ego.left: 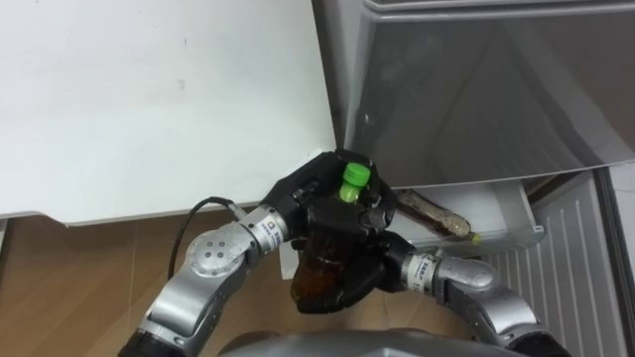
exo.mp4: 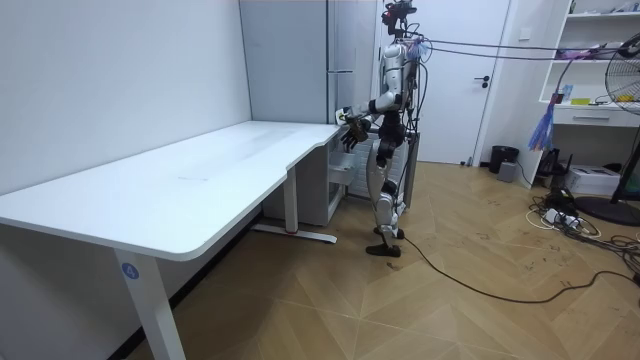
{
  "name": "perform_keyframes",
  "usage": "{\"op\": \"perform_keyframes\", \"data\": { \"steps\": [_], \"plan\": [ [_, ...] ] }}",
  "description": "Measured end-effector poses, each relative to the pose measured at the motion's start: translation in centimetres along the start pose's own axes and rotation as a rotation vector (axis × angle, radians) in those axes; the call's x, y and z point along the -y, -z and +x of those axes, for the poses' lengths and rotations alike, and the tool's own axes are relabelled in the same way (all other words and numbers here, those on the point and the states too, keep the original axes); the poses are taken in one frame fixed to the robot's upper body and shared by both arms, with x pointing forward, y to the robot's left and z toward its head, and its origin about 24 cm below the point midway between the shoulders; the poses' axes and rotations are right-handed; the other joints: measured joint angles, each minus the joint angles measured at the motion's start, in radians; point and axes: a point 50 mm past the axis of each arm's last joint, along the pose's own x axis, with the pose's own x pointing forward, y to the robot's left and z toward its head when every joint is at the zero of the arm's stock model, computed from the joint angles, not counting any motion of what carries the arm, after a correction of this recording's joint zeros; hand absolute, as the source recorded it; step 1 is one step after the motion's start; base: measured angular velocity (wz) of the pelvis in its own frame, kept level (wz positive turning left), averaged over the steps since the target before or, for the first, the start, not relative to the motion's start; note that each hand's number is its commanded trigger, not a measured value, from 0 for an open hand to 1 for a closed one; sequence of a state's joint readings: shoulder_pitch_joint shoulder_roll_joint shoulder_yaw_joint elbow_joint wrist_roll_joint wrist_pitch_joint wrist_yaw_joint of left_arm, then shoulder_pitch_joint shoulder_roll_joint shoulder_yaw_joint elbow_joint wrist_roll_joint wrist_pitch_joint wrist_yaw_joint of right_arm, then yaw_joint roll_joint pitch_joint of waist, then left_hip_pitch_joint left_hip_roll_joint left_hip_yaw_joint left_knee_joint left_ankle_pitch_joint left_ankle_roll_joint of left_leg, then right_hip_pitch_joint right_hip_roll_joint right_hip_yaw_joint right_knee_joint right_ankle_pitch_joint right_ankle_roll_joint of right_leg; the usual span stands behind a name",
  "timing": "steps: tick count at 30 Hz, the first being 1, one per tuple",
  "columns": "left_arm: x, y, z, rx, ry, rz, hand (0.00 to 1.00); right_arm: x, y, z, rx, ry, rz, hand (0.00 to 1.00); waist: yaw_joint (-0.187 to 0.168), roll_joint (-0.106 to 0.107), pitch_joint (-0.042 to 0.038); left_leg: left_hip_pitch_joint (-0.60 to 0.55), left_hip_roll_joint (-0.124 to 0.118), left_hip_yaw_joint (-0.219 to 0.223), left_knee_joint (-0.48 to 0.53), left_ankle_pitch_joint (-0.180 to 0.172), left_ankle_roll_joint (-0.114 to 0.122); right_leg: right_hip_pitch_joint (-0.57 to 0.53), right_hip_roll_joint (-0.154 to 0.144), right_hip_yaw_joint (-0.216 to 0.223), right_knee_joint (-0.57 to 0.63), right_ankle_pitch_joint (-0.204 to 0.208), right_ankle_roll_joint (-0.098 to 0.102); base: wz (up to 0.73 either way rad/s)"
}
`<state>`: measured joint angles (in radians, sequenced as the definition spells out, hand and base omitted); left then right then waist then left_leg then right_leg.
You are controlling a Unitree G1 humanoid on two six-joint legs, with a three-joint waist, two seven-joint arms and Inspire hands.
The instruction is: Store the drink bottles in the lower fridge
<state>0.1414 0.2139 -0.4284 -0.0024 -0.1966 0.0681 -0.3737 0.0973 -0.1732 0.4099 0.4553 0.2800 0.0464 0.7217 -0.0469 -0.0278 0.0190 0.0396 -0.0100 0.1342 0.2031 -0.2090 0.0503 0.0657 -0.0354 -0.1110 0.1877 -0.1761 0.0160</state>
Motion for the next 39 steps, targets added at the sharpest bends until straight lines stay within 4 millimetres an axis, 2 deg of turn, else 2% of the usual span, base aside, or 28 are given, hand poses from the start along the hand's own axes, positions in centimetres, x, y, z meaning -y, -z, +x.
{"op": "perform_keyframes", "data": {
  "steps": [8,9,10,38,39],
  "plan": [
    [-0.02,-0.13,0.1,-0.001,0.011,0.019,1.0,0.01,0.0,-0.01,0.002,0.0,0.003,0.0,0.0,-0.001,0.0005,0.0,0.0,0.0,-0.003,0.0,0.0,-0.001,0.0,0.001,-0.001,0.0,0.0,0.0],
    [-0.02,-0.13,0.1,-0.001,0.011,0.019,1.0,0.01,0.0,0.0,0.002,0.0,0.003,0.72,0.0,-0.001,0.0005,0.0,0.0,0.0,-0.003,0.0,0.0,-0.001,0.0,0.001,-0.001,0.0,0.0,0.0],
    [-0.02,-0.13,0.1,-0.001,0.011,0.019,1.0,0.01,0.0,-0.01,0.002,0.0,0.003,1.0,0.0,-0.001,0.0005,0.0,0.0,0.0,-0.003,0.0,0.0,-0.001,0.0,0.001,-0.001,0.0,0.0,0.0],
    [-0.12,-0.56,0.38,0.034,-0.014,-0.029,1.0,-0.01,-0.13,0.07,0.02,0.009,0.011,1.0,0.0,-0.005,-0.0002,-0.008,0.0,-0.001,0.002,0.0,0.0,-0.002,0.0,-0.002,-0.001,0.0,0.0,0.0],
    [-0.11,-0.57,0.39,0.034,-0.014,-0.029,0.88,-0.01,-0.13,0.07,0.02,0.009,0.012,1.0,0.0,-0.005,-0.0004,-0.008,0.0,-0.001,0.002,0.0,0.0,-0.002,0.0,-0.002,-0.001,0.0,0.0,0.0]
  ]
}}
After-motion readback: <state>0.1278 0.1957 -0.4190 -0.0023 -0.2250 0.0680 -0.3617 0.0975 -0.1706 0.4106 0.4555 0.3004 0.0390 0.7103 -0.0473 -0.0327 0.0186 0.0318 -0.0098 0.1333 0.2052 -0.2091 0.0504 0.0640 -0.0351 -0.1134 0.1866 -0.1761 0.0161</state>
